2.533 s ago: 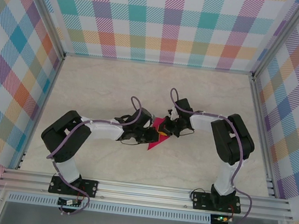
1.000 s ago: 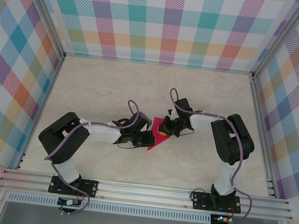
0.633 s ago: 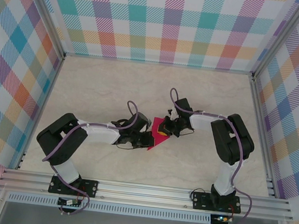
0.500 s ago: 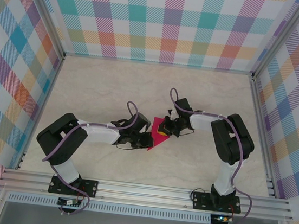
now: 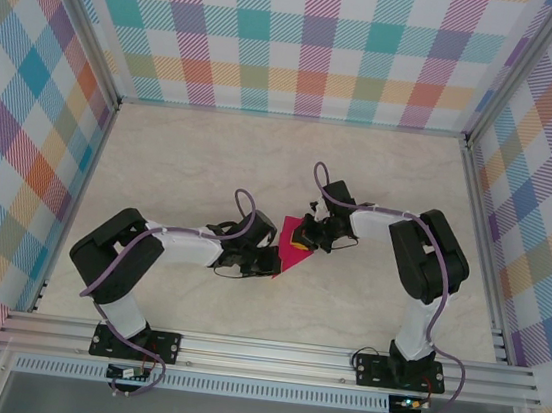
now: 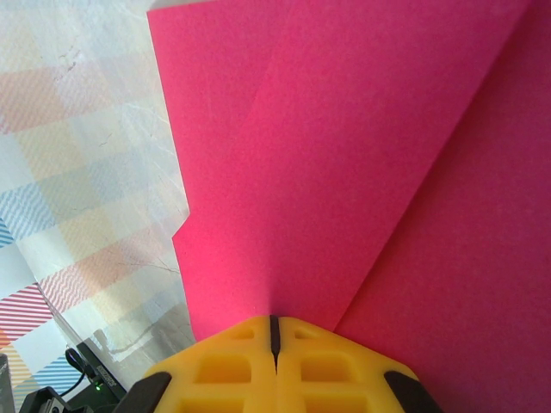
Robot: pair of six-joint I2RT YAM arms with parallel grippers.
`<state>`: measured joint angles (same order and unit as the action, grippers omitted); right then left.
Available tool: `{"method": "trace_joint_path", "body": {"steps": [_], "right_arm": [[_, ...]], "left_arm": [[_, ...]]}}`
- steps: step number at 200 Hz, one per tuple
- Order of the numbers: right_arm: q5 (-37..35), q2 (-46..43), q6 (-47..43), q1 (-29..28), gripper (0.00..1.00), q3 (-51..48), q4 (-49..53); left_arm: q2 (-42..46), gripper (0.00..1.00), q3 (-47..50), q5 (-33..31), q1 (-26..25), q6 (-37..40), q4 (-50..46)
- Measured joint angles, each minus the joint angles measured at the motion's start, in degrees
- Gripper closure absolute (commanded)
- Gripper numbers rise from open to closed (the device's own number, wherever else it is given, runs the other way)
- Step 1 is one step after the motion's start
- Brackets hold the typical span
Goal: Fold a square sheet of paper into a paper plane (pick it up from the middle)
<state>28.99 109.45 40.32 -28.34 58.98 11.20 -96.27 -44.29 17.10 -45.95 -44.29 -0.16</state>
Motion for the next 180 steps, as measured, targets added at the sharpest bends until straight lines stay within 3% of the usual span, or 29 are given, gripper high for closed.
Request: {"method": "trace_joint_path", "body": {"steps": [85, 180], "right_arm": [[0.02, 0.02, 0.0, 0.0, 0.99, 0.02, 0.04], [0.17, 0.13, 0.0, 0.0, 0.99, 0.09, 0.09]], "left_arm": [[0.81, 0.9, -0.5, -0.44, -0.85, 0.15, -1.22], [1.07, 0.92, -0.48, -1.33, -1.49, 0.17, -3.39]]}}
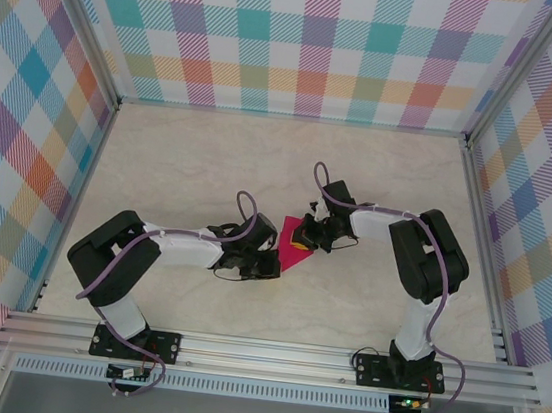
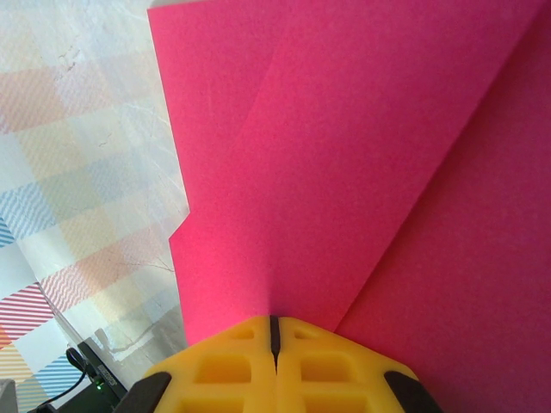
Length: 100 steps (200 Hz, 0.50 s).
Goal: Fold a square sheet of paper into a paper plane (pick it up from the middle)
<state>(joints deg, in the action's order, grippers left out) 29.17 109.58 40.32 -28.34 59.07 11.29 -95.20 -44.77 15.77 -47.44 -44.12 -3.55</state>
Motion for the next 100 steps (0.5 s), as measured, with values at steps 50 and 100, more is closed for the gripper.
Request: {"method": "trace_joint_path", "body": {"steps": [50, 100], "right_arm": [[0.15, 0.22, 0.0, 0.0, 0.99, 0.31, 0.37], [0.22, 0.22, 0.0, 0.0, 0.99, 0.31, 0.37]], "left_arm": [[-0.31, 0.93, 0.59, -0.31, -0.07, -0.07, 0.87], [0.94, 0.93, 3.39, -0.22, -0.07, -1.38, 5.01]]}}
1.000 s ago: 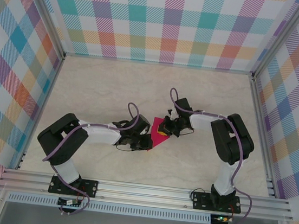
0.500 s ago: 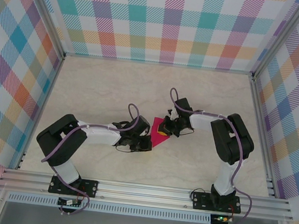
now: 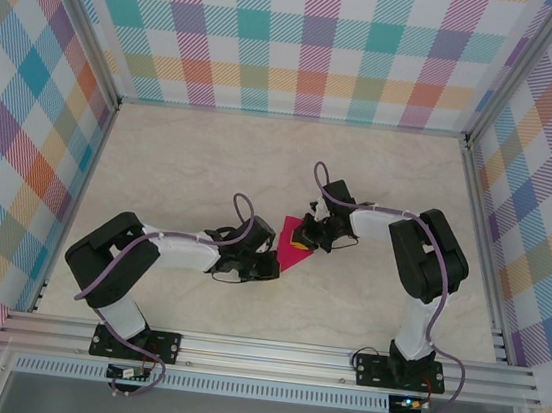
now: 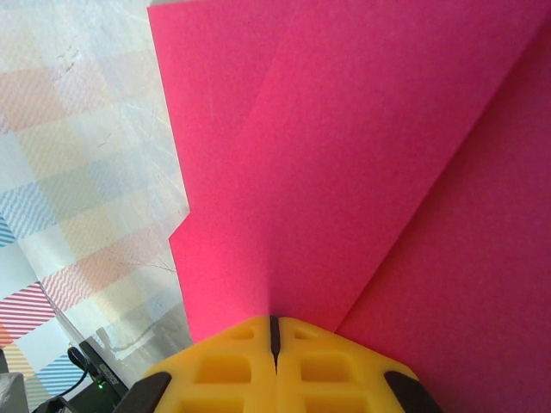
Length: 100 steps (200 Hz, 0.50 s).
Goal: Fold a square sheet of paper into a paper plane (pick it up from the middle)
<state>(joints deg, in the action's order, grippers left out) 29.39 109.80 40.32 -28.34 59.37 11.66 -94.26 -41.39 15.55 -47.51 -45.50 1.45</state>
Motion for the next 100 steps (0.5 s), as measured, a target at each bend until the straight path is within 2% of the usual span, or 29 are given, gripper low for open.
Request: {"method": "trace_joint_path", "body": {"steps": [42, 72, 100], "right_arm": [[0.02, 0.04, 0.0, 0.0, 0.99, 0.0, 0.0], [0.28, 0.26, 0.0, 0.0, 0.99, 0.22, 0.22], [0.55, 0.42, 0.0, 0.0, 0.99, 0.46, 0.55]], "left_arm": [[2.38, 0.89, -0.28, -0.2, 0.0, 0.33, -2.05], [1.81, 0.89, -6.73, -0.92, 0.0, 1.92, -3.54], [-2.97, 0.91, -12.74, -1.7, 0.02, 3.3, -2.75]]}}
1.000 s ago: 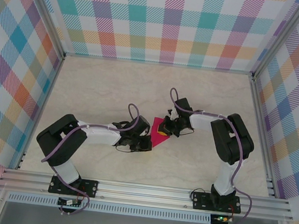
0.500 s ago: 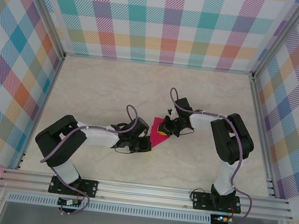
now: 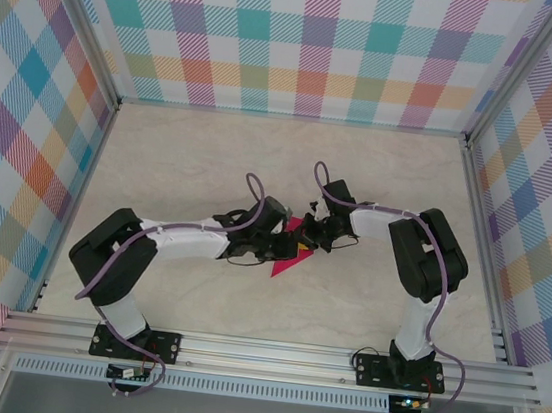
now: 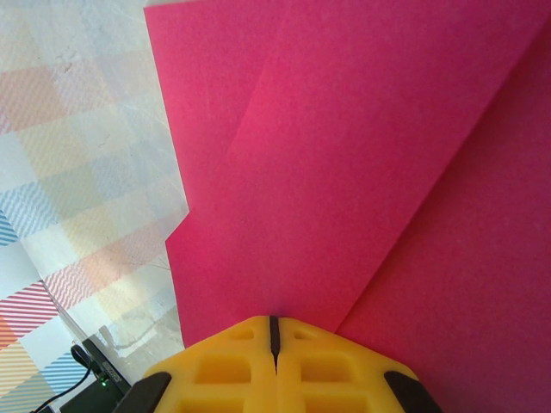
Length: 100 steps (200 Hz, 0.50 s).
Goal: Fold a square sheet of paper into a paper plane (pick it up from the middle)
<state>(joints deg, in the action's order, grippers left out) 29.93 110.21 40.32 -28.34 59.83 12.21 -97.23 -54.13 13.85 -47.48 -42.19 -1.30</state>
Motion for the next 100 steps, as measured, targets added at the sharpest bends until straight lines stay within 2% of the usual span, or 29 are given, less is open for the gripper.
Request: {"method": "trace_joint_path", "body": {"steps": [44, 100], "right_arm": [[0.26, 0.33, -0.02, 0.0, 0.99, 0.66, 0.96], [0.2, 0.35, -0.02, 0.0, 0.99, 0.66, 0.98]], "left_arm": [[-7.02, 0.94, -2.27, -1.57, 0.04, 1.42, -2.05], [-7.56, 0.95, -1.6, -1.36, 0.92, 1.29, -0.48]]}}
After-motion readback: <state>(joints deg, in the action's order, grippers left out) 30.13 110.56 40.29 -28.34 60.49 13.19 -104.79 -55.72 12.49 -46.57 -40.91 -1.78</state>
